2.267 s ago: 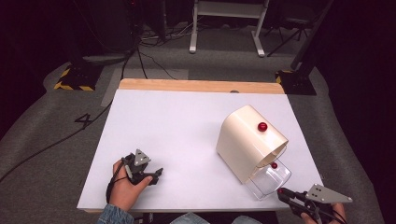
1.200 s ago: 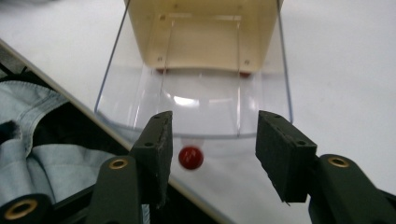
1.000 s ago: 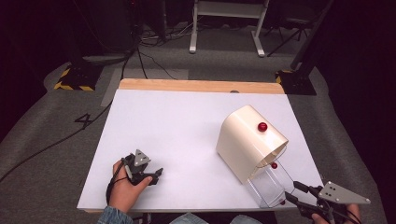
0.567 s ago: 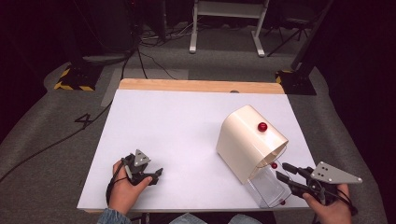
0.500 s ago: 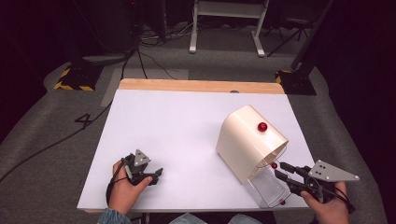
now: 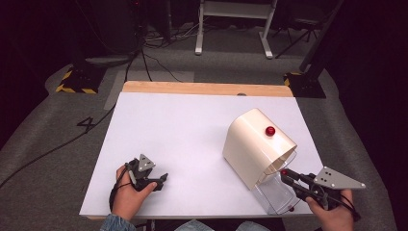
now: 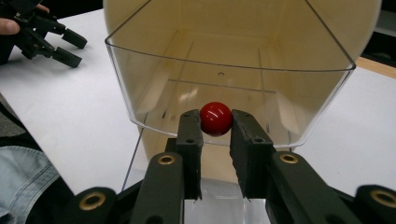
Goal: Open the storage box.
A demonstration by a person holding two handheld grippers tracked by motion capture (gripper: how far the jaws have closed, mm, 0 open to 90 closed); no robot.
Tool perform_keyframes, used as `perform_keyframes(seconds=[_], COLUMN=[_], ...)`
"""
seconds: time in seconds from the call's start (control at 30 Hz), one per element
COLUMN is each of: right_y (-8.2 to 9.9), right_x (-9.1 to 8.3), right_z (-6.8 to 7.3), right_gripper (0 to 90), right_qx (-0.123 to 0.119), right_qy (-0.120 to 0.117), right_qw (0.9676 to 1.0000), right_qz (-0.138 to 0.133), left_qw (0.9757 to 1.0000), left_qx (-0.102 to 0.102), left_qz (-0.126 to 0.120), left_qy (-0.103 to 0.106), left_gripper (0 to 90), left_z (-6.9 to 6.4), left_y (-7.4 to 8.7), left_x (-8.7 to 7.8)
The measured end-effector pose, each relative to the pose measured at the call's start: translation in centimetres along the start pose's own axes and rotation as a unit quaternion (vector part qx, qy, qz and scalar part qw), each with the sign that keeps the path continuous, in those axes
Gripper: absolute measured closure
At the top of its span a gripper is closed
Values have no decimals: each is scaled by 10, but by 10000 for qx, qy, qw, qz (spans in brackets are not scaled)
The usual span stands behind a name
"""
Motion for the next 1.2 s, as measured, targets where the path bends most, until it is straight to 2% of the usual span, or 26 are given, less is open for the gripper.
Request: perform_keyframes(seconds=[0.07, 0.2, 0.4, 0.6, 0.73, 0.93, 1.03, 1.17, 1.2], right_y=[2, 13, 28, 37, 47, 48, 48, 47, 45], right_x=[-3, -23, -36, -38, -35, -35, -37, -43, -49], right_z=[1, 4, 7, 6, 6, 7, 6, 4, 2], right_gripper=[743, 742, 742, 742, 743, 739, 605, 552, 536], right_qx=[5, 43, 119, 181, 309, 320, 351, 376, 314], right_qy=[1, -1, -11, -15, -73, -47, -4, -53, 19], right_qw=[10000, 10000, 9999, 9997, 9993, 9993, 9992, 9992, 9994], right_qz=[-2, 29, 96, 145, 217, 198, 165, 136, 129], left_qw=[10000, 10000, 10000, 10000, 10000, 10000, 10000, 10000, 10000], left_qx=[5, -1, 2, 0, 0, 3, -10, -7, 1], left_qz=[12, 13, 4, -9, -5, -12, -1, 1, -9], left_qy=[-1, 1, -3, -14, -12, -22, 1, -2, -14], left_gripper=[235, 235, 235, 235, 235, 235, 235, 235, 235], left_z=[0, 0, 0, 0, 0, 0, 0, 0, 0], left_y=[0, 0, 0, 0, 0, 0, 0, 0, 0], left_x=[0, 0, 0, 0, 0, 0, 0, 0, 0])
Point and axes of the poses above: each handheld gripper's, and its own axes: x roughly forward along the jaws, y roughly out of its underside, z roughly to its left, the point moved 1 cm from there along x, roughly forward along the jaws, and after that the axes turned 11 degrees about z, right-handed, at the moved point
